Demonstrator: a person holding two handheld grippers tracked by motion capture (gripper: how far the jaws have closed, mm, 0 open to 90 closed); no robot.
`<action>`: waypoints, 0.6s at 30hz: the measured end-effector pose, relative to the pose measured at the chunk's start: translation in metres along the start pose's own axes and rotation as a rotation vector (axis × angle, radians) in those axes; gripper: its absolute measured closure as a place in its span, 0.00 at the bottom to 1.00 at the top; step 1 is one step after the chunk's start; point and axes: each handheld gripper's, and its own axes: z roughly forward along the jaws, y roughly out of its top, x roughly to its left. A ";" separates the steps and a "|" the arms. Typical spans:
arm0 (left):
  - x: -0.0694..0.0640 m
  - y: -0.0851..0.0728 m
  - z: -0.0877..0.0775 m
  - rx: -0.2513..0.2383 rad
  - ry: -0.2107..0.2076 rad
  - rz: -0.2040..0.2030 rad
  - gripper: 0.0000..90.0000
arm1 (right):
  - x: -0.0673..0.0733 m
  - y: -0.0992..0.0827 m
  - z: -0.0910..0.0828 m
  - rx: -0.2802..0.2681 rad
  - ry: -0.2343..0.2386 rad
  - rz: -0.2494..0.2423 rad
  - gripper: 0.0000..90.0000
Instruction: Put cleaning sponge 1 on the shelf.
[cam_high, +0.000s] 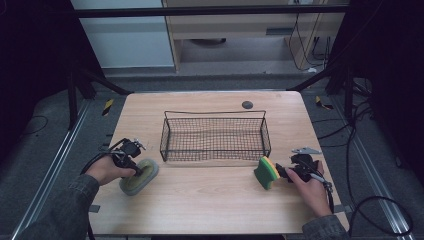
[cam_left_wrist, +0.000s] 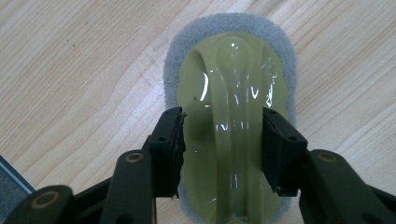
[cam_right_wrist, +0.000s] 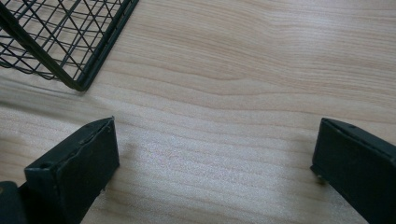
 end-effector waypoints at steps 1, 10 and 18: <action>0.000 0.000 0.000 0.000 0.000 0.003 0.60 | 0.000 0.000 0.000 0.000 0.000 -0.001 0.01; -0.001 0.000 0.002 0.010 -0.023 0.032 0.72 | 0.000 0.000 0.000 0.000 0.001 0.001 0.01; -0.003 -0.003 -0.009 -0.038 0.005 0.086 0.78 | 0.000 0.000 0.000 0.000 0.000 0.000 0.01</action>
